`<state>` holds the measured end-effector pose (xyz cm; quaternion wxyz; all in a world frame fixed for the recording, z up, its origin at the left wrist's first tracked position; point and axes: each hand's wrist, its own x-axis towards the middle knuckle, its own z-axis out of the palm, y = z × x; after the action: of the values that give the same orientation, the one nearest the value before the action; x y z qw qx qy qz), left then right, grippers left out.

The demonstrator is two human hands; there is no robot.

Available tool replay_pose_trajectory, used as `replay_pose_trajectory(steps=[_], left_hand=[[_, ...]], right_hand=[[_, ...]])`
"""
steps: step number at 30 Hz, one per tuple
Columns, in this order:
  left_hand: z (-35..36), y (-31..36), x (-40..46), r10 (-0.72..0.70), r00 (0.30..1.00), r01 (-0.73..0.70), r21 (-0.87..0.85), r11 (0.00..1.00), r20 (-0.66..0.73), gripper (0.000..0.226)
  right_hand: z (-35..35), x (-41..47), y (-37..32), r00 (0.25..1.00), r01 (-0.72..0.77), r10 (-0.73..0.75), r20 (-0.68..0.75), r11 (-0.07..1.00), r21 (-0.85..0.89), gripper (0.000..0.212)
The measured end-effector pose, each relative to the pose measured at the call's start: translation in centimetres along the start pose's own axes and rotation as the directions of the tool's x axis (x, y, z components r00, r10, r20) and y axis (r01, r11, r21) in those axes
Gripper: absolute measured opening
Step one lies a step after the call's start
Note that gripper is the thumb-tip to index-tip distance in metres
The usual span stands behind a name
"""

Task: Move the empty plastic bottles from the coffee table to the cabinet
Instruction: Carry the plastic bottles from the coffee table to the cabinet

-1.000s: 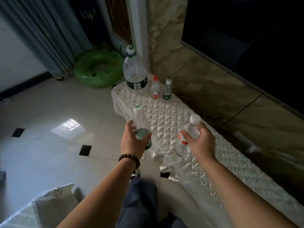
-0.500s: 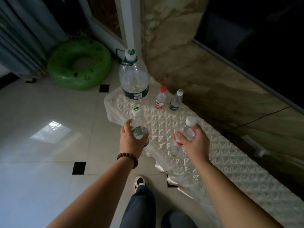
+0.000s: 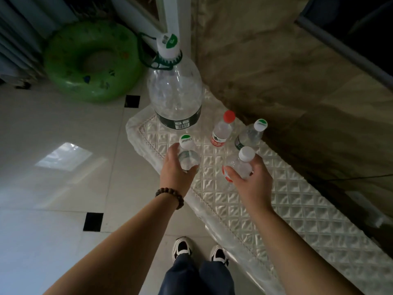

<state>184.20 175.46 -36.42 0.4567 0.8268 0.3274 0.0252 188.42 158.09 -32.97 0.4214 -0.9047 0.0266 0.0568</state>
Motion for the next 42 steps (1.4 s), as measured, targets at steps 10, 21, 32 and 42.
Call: replay_pose_trajectory(steps=[10,21,32,42], left_hand=[[4.9,-2.8,5.1,0.047,0.992,-0.04,0.058,0.997,-0.121,0.073],[5.2,-3.3,4.8,0.028,0.997,-0.02,0.117,0.993,-0.073,0.084],[-1.4,2.8,-1.1,0.031,0.996,-0.015,0.193,0.981,-0.079,0.086],[-10.9,7.3,-10.7,0.066,0.98,0.019,0.415,0.91,-0.19,0.078]], right_hand=[[5.8,4.2,3.1,0.996,0.088,-0.089,0.02,0.994,0.058,0.058],[6.0,5.1,3.4,0.995,0.073,-0.074,0.074,0.997,0.009,0.063],[-0.6,1.8,-2.1,0.96,0.205,-0.176,0.217,0.971,-0.122,0.067],[-7.5,-3.1,-9.5,0.835,0.533,-0.418,0.358,0.778,-0.333,0.07]])
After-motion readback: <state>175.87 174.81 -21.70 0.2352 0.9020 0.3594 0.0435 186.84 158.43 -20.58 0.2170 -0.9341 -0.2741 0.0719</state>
